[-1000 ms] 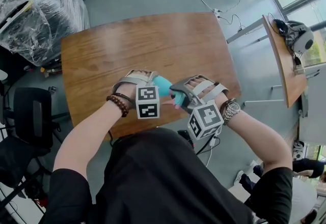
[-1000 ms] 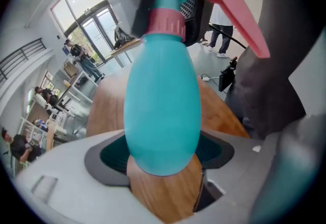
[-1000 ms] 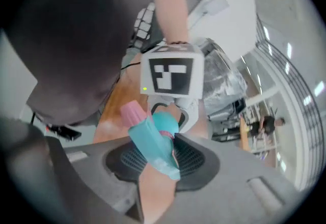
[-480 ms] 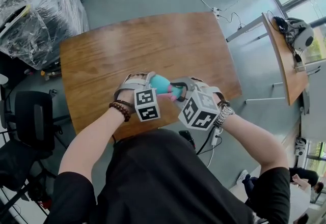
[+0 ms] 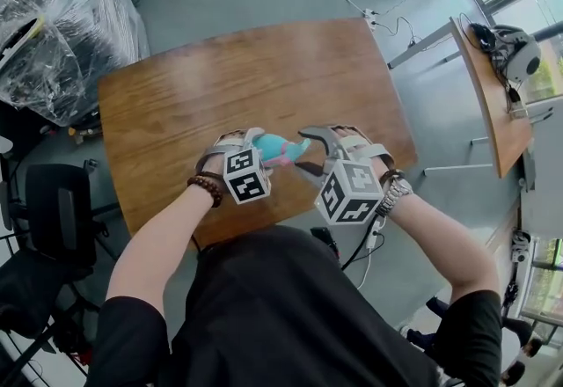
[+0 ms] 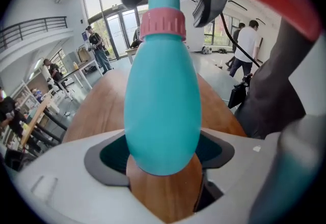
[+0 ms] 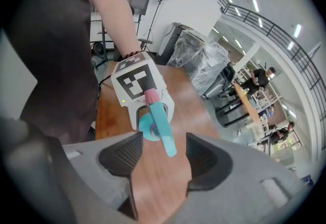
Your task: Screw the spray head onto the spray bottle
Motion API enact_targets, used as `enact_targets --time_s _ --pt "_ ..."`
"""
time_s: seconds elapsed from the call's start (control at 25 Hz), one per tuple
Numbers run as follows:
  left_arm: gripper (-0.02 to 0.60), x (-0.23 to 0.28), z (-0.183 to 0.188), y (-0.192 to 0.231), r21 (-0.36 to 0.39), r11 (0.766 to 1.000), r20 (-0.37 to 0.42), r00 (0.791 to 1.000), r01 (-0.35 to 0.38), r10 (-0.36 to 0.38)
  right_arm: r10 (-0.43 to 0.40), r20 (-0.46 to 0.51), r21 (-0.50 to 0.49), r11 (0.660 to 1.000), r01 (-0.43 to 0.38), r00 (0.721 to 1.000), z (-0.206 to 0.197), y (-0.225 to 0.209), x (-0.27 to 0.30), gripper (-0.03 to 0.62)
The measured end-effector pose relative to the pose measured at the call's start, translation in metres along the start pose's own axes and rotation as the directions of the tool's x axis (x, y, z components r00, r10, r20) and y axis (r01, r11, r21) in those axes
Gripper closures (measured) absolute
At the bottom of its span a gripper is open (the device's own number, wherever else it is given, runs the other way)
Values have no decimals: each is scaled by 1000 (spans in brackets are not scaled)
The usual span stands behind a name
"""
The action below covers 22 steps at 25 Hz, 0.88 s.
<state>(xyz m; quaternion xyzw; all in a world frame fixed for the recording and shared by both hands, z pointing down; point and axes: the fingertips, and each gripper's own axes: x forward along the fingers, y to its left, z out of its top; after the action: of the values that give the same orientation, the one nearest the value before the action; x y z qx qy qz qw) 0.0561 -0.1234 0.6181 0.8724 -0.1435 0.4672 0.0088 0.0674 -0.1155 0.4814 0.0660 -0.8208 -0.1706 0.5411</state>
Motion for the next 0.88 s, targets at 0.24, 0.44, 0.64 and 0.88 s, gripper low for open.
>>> enact_targets --time_s 0.24,0.44,0.64,0.88 --pt "167 13 -4 34 -175 984 85 995 -28 43 -103 24 138 986 98 994 -15 -25 -18 349" --pt "166 27 -2 56 -285 958 137 987 -41 83 -166 34 286 947 149 986 -35 -28 -29 349" --pt "164 38 1 75 -341 936 183 970 -90 160 -185 52 419 896 147 981 -53 -19 -30 349" --pt "161 53 -5 82 -383 916 169 966 -118 195 -211 71 488 860 151 975 -61 -8 -29 350"
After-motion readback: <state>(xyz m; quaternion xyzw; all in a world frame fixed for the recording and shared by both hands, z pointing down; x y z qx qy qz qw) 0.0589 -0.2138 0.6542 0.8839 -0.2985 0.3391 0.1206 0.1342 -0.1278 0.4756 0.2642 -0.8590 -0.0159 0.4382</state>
